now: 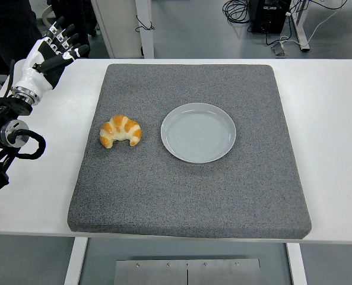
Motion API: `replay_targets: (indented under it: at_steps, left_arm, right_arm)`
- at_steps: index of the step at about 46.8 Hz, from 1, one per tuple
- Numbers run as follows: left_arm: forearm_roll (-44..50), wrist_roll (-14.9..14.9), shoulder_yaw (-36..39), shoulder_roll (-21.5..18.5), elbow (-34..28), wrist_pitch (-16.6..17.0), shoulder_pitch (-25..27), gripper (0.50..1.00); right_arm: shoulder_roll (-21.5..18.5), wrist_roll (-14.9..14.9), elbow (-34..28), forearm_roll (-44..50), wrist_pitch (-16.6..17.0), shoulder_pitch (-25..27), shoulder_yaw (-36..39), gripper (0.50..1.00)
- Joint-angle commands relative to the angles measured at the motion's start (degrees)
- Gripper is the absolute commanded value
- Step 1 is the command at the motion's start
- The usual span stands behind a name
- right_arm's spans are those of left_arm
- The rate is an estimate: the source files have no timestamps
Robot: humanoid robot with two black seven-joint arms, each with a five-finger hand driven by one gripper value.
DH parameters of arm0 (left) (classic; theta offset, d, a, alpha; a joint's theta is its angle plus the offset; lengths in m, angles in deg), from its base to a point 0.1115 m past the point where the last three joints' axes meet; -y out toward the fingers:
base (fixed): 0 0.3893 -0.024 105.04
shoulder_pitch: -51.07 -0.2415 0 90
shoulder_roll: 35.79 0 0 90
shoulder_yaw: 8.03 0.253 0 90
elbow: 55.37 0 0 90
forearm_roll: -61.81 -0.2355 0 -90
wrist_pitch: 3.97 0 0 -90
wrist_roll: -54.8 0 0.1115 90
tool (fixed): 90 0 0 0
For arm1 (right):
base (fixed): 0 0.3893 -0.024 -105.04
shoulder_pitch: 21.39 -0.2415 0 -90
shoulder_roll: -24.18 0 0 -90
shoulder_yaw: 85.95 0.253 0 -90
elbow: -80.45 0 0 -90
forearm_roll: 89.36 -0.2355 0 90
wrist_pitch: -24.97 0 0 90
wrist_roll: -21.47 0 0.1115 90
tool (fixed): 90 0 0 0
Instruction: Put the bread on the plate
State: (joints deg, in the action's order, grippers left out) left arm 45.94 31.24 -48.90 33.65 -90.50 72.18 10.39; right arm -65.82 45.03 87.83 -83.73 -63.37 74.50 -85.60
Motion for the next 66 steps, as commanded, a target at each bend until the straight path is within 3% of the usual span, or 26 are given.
replay_targets:
  at_steps: [1, 50, 61, 66]
  left_arm:
    - [0.0, 0.1, 0.0, 0.0, 0.9, 0.0, 0.2, 0.977]
    - [1.3, 0.1, 0.4, 0.7, 1.6, 0.1, 0.0, 0.975]
    - [1.2, 1.7, 0.9, 0.5, 0.3, 0.4, 1.2, 0.972]
    - [1.1, 4.3, 1.1, 0.1, 0.1, 0.4, 2.0, 0.971]
  right_arm:
    - [0.0, 0.0, 0.0, 0.0, 0.0, 0.0, 0.0, 1.0]
    - [0.0, 0.0, 0.0, 0.0, 0.0, 0.0, 0.0, 1.0]
    - [0.0, 0.0, 0.0, 0.0, 0.0, 0.0, 0.0, 1.0]
    - [0.0, -0.1, 0.0, 0.1, 0.0, 0.0, 0.0, 1.0]
